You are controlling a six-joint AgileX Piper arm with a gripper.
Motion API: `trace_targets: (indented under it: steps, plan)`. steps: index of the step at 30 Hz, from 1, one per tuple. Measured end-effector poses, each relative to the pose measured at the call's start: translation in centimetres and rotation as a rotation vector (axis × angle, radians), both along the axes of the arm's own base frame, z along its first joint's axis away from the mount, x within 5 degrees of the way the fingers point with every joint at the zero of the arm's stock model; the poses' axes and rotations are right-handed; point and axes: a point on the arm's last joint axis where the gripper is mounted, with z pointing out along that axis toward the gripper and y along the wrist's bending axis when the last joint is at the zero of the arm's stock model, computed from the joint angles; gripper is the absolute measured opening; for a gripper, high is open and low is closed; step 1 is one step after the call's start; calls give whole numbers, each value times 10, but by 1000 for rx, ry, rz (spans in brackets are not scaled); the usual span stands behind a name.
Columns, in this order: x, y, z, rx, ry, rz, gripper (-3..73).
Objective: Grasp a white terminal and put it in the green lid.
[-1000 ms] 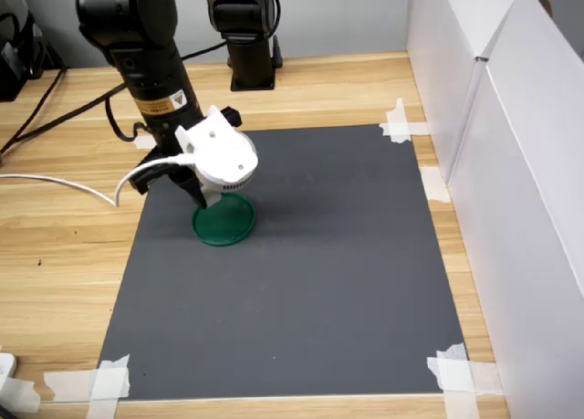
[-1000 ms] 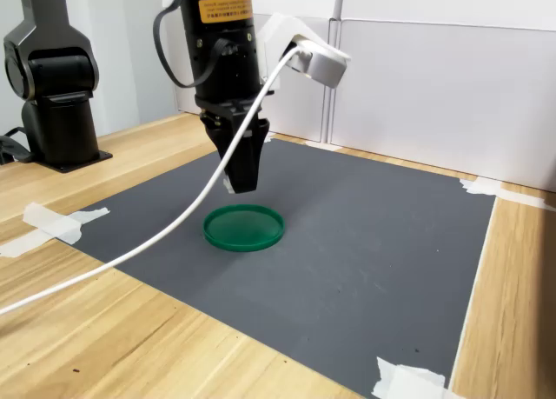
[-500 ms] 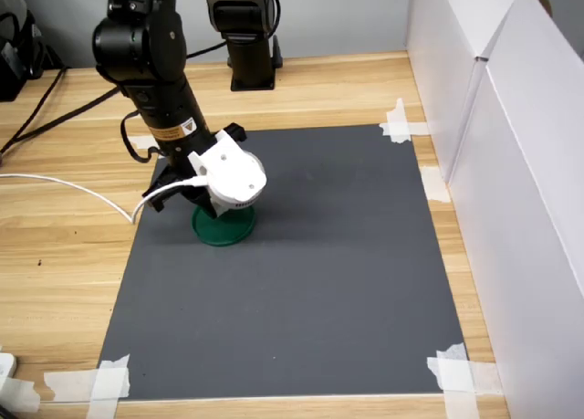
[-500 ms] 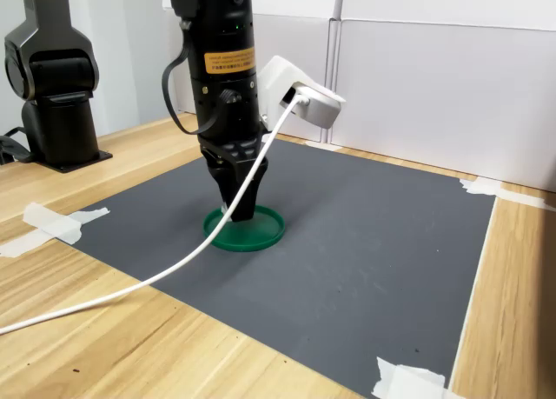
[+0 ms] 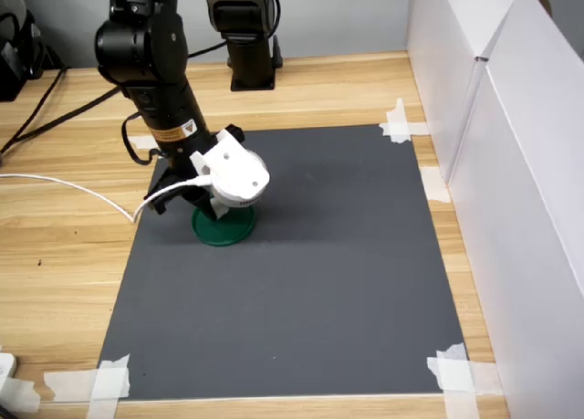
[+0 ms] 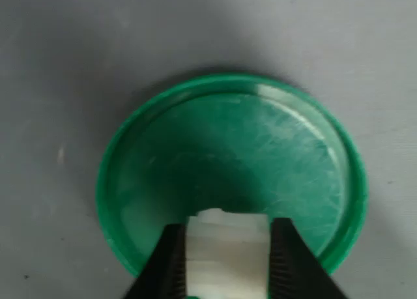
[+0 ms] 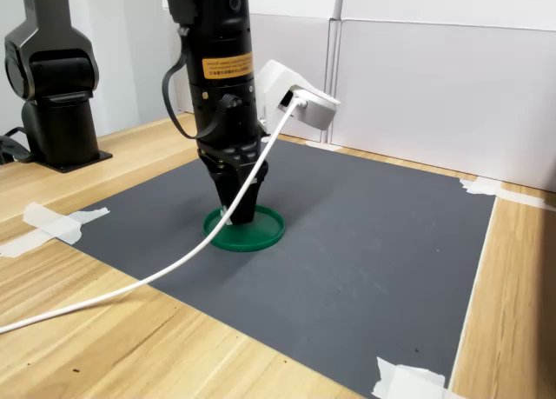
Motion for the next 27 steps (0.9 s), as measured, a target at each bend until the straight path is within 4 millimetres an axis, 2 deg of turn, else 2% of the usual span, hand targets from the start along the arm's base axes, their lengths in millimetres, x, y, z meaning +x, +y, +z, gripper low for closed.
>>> trace_targets:
  steps: [6,9,13,16,21,23,25,27]
  plan:
    - [1,1,12,3,-74,-14,556]
    - [-3,3,27,23,-126,-31,581]
    - [-13,8,60,74,-230,-63,565]
    - [-24,13,87,117,-323,-78,487]
    - [-52,20,129,175,-504,-104,213]
    - [-64,22,138,191,-583,-127,87]
    - [-74,22,143,199,-661,-159,25]
    - [-87,22,143,204,-737,-197,0]
